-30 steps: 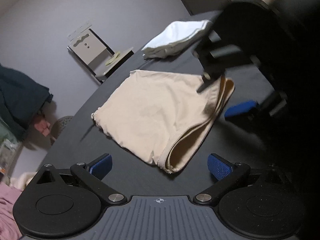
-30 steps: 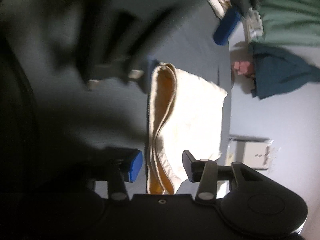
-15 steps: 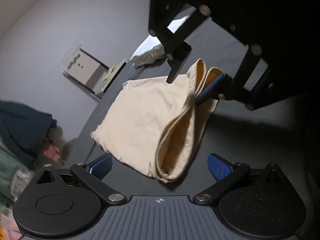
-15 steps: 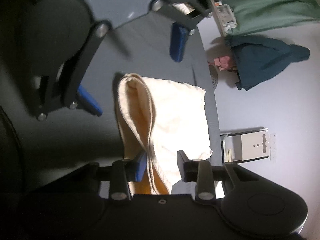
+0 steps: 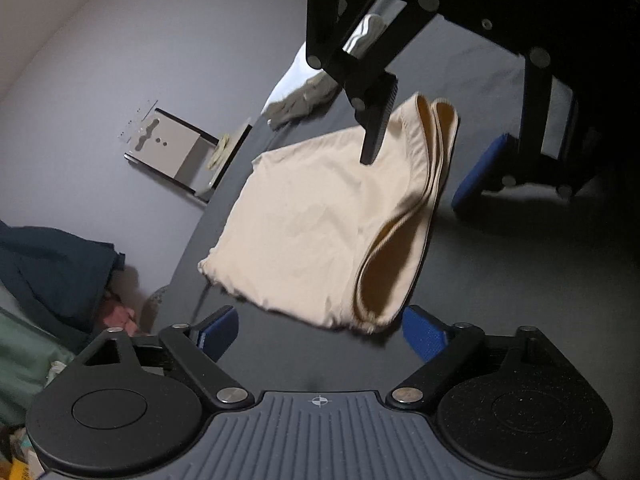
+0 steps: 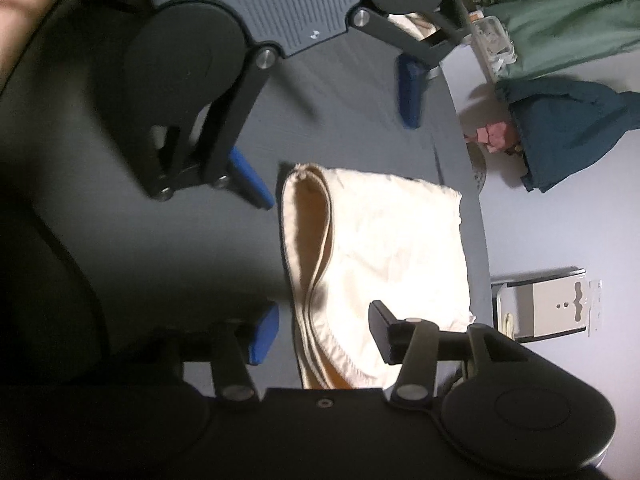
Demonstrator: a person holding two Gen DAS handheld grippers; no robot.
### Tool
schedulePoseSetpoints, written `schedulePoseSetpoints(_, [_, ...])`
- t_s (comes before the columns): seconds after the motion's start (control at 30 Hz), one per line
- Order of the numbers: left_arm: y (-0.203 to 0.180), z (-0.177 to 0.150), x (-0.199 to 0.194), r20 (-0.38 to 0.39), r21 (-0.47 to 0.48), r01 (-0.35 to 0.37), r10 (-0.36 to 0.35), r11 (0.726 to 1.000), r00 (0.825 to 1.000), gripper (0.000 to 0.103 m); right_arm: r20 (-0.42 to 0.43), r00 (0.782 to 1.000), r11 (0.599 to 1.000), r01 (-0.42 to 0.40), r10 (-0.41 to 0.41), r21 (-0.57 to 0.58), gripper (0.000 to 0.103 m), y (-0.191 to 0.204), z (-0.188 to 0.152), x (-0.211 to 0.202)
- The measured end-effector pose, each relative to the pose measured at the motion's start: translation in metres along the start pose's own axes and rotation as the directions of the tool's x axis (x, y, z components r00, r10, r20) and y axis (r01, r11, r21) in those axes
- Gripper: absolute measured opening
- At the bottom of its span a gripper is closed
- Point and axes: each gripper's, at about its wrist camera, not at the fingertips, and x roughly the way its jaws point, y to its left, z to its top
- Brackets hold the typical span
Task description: Fold clothes
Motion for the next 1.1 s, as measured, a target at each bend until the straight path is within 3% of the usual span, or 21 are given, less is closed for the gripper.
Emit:
schedulePoseSetpoints(0.03, [-0.001, -0.002, -0.001, 0.008, 0.031, 0.0, 0.0, 1.0, 1.0, 0.09, 0.003, 1.0, 1.0, -0.001, 0.001, -0.003, 0.049, 0.001, 0.0, -0.001])
schedulePoseSetpoints(0.13, [-0.005, -0.005, -0.001, 0.047, 0.131, 0.034, -0.04, 0.991, 0.998, 0.076, 0.016, 1.0, 1.0, 0.009, -0.009, -0.023, 0.049, 0.003, 0.004, 0.004])
schedulePoseSetpoints(0.37, [0.005, -0.005, 0.006, 0.131, 0.3, 0.134, -0.18, 0.944, 0.975, 0.075, 0.028, 0.999, 1.0, 0.023, -0.023, -0.02, 0.052, 0.008, 0.004, -0.001])
schedulePoseSetpoints(0.47, [0.005, -0.004, 0.01, 0.157, 0.352, 0.146, -0.212, 0.924, 0.964, 0.075, 0.03, 0.999, 0.999, 0.032, -0.032, -0.007, 0.054, 0.008, 0.003, -0.002])
schedulePoseSetpoints(0.5, [0.004, -0.004, 0.011, 0.161, 0.375, 0.144, -0.217, 0.916, 0.963, 0.071, 0.032, 0.999, 0.999, 0.038, -0.038, -0.006, 0.054, 0.008, 0.003, -0.003])
schedulePoseSetpoints(0.57, [-0.002, -0.005, 0.015, 0.153, 0.44, 0.131, -0.218, 0.888, 0.964, 0.04, 0.035, 0.998, 0.999, 0.048, -0.047, -0.008, 0.055, 0.009, 0.003, -0.004])
schedulePoseSetpoints(0.77, [-0.017, -0.008, 0.019, 0.155, 0.586, 0.081, -0.209, 0.806, 0.966, 0.04, 0.04, 0.997, 0.998, 0.066, -0.065, -0.019, 0.056, 0.013, 0.003, -0.005])
schedulePoseSetpoints(0.9, [-0.032, -0.017, 0.019, 0.183, 0.706, -0.011, -0.167, 0.708, 0.969, 0.04, 0.055, 0.996, 0.997, 0.067, -0.066, -0.025, 0.056, 0.013, 0.004, -0.006])
schedulePoseSetpoints(1.1, [-0.041, -0.013, 0.022, 0.203, 0.731, -0.024, -0.183, 0.682, 0.962, 0.04, 0.062, 0.997, 0.998, 0.055, -0.055, -0.01, 0.056, 0.009, 0.001, -0.009])
